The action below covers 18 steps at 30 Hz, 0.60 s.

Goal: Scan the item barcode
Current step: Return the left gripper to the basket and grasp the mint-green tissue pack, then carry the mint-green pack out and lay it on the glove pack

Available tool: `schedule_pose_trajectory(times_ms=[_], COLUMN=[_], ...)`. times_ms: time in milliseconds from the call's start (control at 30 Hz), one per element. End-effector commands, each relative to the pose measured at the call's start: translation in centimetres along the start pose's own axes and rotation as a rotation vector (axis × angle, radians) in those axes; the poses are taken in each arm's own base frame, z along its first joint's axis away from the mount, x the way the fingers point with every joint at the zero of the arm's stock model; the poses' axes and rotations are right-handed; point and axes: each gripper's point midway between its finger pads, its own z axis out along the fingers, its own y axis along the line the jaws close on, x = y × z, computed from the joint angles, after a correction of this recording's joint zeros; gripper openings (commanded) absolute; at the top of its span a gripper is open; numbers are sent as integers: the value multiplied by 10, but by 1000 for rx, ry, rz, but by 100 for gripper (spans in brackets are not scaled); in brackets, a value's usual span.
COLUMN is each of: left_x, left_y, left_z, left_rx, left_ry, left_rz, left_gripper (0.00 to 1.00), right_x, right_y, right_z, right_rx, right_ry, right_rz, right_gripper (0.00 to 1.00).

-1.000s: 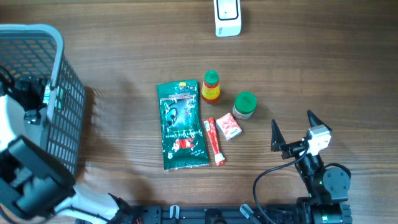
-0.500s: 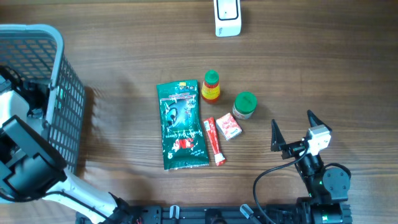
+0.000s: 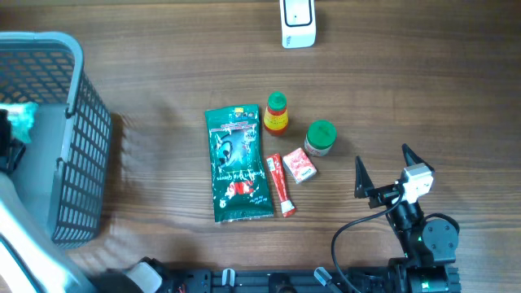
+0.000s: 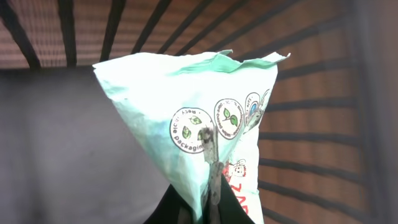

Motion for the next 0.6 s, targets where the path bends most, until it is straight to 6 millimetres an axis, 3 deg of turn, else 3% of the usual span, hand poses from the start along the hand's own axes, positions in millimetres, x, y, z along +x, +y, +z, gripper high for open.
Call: schedule_pose_trajectory(times_ms=[0, 100, 133, 267, 433, 567], left_x=[14, 56, 78, 138, 203, 251], left_y=[-16, -15, -12, -11, -23, -31], left_z=[-90, -131, -141, -161, -171, -162], left_rx=[114, 157, 159, 183, 249, 298], left_ry=[-70, 7, 69, 265, 470, 589], left_rz=[-92, -80, -58, 43, 246, 388], left_gripper=[4, 4, 4, 4, 4, 4], right_x=[-2, -2, -2, -2, -2, -2], right_y=[0, 0, 0, 0, 0, 0], right_z=[0, 0, 0, 0, 0, 0], right_rx=[1, 1, 1, 1, 1, 2], right_ry=[-10, -10, -10, -10, -10, -10], right_rz=[-11, -11, -11, -11, -11, -11], right_gripper=[100, 100, 100, 100, 100, 100])
